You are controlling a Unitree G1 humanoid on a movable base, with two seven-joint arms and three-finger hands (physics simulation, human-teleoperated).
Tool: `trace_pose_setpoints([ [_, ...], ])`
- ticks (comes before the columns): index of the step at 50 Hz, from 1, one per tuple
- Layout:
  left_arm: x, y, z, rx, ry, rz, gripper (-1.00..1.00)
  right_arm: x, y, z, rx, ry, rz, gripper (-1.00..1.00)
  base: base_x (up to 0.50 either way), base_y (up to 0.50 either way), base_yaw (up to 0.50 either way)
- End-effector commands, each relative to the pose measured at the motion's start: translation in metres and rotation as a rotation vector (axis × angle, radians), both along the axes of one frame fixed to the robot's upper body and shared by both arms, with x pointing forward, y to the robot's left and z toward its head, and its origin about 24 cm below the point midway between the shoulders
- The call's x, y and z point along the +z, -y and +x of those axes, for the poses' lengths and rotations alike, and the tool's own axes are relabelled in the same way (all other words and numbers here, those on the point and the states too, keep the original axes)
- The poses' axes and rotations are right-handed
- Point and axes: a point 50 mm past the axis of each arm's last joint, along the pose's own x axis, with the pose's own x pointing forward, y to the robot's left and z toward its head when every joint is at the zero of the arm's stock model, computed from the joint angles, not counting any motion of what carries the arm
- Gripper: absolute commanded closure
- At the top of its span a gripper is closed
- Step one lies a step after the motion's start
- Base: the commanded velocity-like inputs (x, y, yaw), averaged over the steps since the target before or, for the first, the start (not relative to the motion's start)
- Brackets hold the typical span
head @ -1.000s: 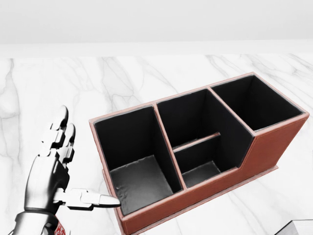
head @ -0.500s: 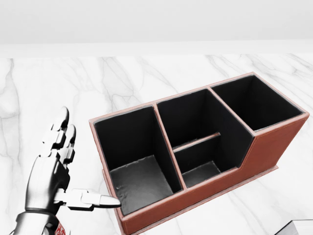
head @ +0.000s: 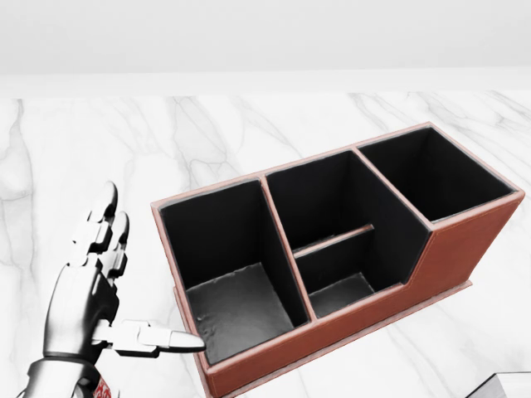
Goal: Pick up the book and place it in the back compartment of the caddy.
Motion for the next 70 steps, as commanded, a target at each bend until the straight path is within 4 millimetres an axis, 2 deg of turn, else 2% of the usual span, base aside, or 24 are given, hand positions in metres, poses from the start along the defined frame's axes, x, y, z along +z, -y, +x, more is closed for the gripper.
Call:
trace_pose_setpoints([
  [1,0.000,0.000,0.000,0.001,0.002,0.000,-1.00,-0.003,0.000,0.000,-0.001,-0.009,-0.001,-1.00,0.00,0.00,0.00],
  [14,0.000,0.000,0.000,0.000,-0.001,0.000,-1.00,-0.006,0.000,-0.002,-0.004,-0.026,-0.005,-1.00,0.00,0.00,0.00],
  [15,-0.001,0.000,0.000,0.000,-0.005,0.000,-1.00,-0.010,0.002,-0.003,-0.014,-0.034,-0.011,0.96,0.00,0.00,0.00],
  [16,-0.001,0.000,0.000,-0.001,-0.005,0.001,-1.00,-0.010,0.003,-0.003,-0.016,-0.035,-0.017,1.00,0.00,0.00,0.00],
  [25,-0.001,0.000,0.000,0.000,-0.002,0.000,-1.00,-0.008,0.004,-0.004,-0.024,-0.029,-0.025,1.00,0.00,0.00,0.00],
  [36,-0.001,0.000,0.000,0.001,-0.005,0.000,-1.00,0.005,0.000,0.000,-0.009,0.031,-0.034,1.00,0.00,0.00,0.00],
  [58,0.001,-0.003,0.001,0.007,0.003,-0.001,-1.00,0.044,-0.025,-0.002,0.066,0.143,-0.062,1.00,0.00,0.00,0.00],
  [70,0.000,-0.003,0.002,0.010,0.001,-0.003,-1.00,0.056,-0.036,0.000,0.101,0.172,-0.061,1.00,0.00,0.00,0.00],
])
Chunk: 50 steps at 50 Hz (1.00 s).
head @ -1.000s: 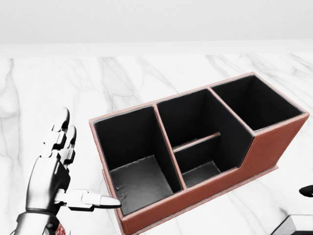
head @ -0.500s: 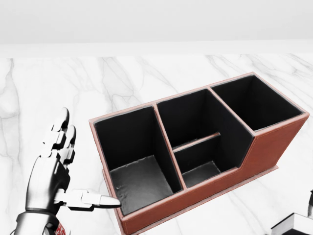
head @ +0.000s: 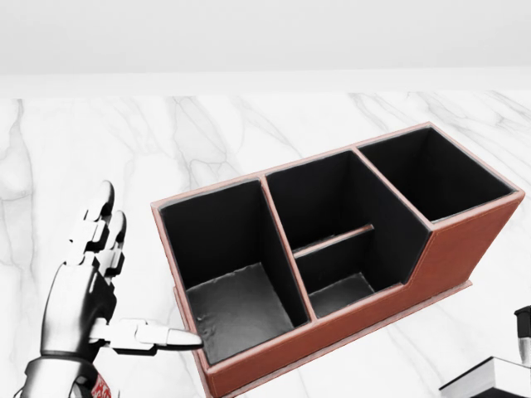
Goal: Pick up the book and place it in the back compartment of the caddy.
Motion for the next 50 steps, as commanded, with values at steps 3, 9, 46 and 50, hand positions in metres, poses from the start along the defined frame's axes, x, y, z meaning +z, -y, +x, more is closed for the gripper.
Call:
trace_pose_setpoints([
  [3,-0.002,-0.001,0.001,0.004,-0.010,-0.002,-1.00,0.017,-0.011,0.001,0.046,0.065,-0.014,1.00,0.00,0.00,0.00],
  [9,-0.006,0.001,0.000,-0.001,-0.026,0.000,-1.00,0.029,-0.015,0.006,0.065,0.080,-0.026,1.00,0.00,0.00,0.00],
  [46,-0.001,-0.002,0.001,0.005,-0.004,-0.002,-1.00,0.081,-0.076,0.044,0.255,0.247,-0.135,1.00,0.00,0.00,0.00],
  [50,-0.002,-0.001,0.001,0.006,-0.007,-0.001,-1.00,0.084,-0.079,0.046,0.262,0.259,-0.132,1.00,0.00,0.00,0.00],
])
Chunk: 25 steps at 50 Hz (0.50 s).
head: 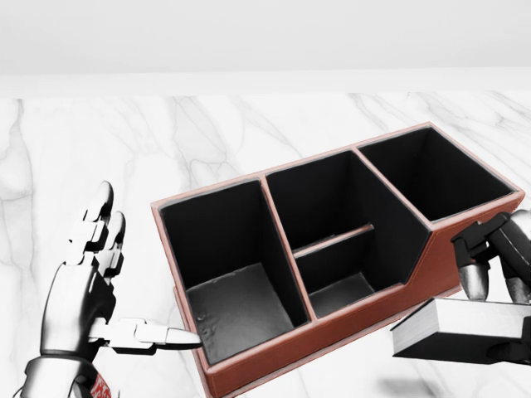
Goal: Pick up the book and place it in the back compartment of the caddy.
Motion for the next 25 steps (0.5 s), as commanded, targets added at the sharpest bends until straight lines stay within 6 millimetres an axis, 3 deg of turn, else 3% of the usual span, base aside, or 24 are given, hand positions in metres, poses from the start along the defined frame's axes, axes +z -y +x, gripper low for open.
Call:
trace_pose_setpoints([
  [1,-0.001,0.000,0.000,0.001,-0.003,0.001,-1.00,0.012,-0.011,0.006,0.030,0.048,-0.015,1.00,0.00,0.00,0.00],
  [25,-0.002,0.001,0.000,-0.001,-0.010,0.001,-1.00,0.028,-0.028,0.018,0.084,0.101,-0.044,1.00,0.00,0.00,0.00],
])
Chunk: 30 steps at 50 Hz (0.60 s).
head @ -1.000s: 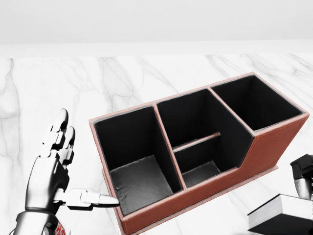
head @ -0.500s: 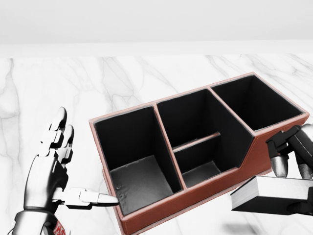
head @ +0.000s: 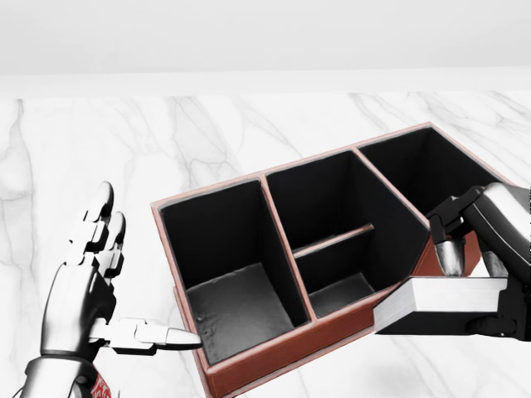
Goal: Pick up the book and place it in the back compartment of the caddy.
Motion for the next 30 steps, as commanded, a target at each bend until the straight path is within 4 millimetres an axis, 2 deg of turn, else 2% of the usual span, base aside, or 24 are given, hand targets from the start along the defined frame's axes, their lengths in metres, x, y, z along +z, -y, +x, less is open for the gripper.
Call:
trace_pose_setpoints([
  [1,-0.002,0.001,0.000,-0.001,-0.010,0.001,-1.00,0.011,-0.007,0.003,0.020,0.045,-0.021,1.00,0.00,0.00,0.00],
  [30,-0.004,0.001,0.001,-0.002,-0.015,0.002,-1.00,0.012,-0.027,0.007,0.078,0.058,-0.022,1.00,0.00,0.00,0.00],
])
